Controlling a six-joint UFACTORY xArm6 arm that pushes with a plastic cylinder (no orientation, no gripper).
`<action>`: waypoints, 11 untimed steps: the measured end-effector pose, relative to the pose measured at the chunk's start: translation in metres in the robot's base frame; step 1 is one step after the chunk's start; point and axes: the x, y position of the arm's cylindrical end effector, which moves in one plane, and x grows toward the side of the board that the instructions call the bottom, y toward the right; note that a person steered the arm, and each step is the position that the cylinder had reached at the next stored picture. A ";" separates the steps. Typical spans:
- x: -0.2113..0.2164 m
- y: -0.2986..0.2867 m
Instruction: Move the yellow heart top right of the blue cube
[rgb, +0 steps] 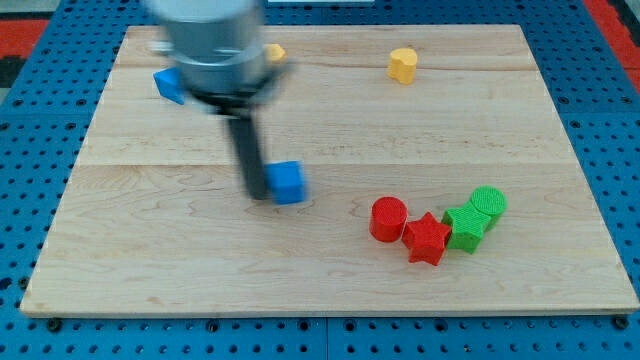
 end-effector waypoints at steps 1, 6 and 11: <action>-0.007 -0.008; -0.189 0.253; -0.120 0.148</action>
